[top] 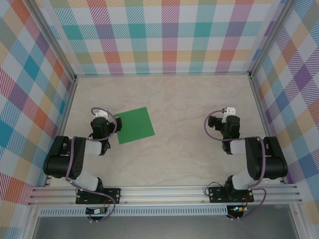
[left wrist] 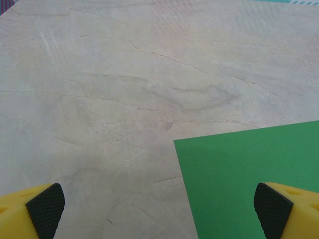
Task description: Fold a paper plane with a square sheet of paper (pick it up from the middle)
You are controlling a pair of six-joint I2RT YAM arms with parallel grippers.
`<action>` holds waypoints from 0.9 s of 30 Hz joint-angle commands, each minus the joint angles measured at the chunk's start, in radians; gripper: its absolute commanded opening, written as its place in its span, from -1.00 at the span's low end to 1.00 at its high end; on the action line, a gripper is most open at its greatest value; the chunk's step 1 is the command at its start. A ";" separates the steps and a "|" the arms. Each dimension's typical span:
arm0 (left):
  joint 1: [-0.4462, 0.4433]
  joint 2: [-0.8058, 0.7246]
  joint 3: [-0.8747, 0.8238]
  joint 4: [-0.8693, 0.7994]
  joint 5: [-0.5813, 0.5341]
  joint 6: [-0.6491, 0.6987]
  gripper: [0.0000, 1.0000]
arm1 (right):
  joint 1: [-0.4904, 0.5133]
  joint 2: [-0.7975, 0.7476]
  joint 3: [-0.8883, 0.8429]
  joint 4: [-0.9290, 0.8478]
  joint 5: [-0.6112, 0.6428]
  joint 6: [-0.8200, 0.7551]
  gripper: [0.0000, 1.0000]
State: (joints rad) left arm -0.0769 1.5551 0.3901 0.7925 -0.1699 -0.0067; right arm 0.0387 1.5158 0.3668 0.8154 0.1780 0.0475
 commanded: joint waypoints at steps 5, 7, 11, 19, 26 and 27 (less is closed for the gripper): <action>-0.003 0.006 0.016 0.036 -0.010 0.013 1.00 | -0.006 0.009 0.023 0.036 -0.015 0.003 0.99; -0.003 0.004 0.016 0.038 -0.015 0.012 1.00 | -0.006 -0.002 0.031 0.010 -0.004 0.008 1.00; -0.003 -0.086 0.063 -0.125 -0.068 -0.009 1.00 | 0.004 -0.056 0.029 -0.030 -0.023 -0.016 0.99; -0.003 -0.318 0.230 -0.601 -0.170 -0.185 1.00 | 0.010 -0.330 0.255 -0.715 0.005 0.181 0.99; -0.003 -0.381 0.438 -0.983 -0.113 -0.350 1.00 | 0.059 -0.322 0.412 -0.981 -0.202 0.368 0.99; -0.004 -0.389 0.448 -1.003 -0.094 -0.352 1.00 | 0.084 -0.312 0.426 -0.990 -0.221 0.384 0.99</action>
State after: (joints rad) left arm -0.0769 1.1946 0.7967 -0.0032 -0.2996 -0.2790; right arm 0.0753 1.1824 0.7563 0.0013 0.0872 0.3168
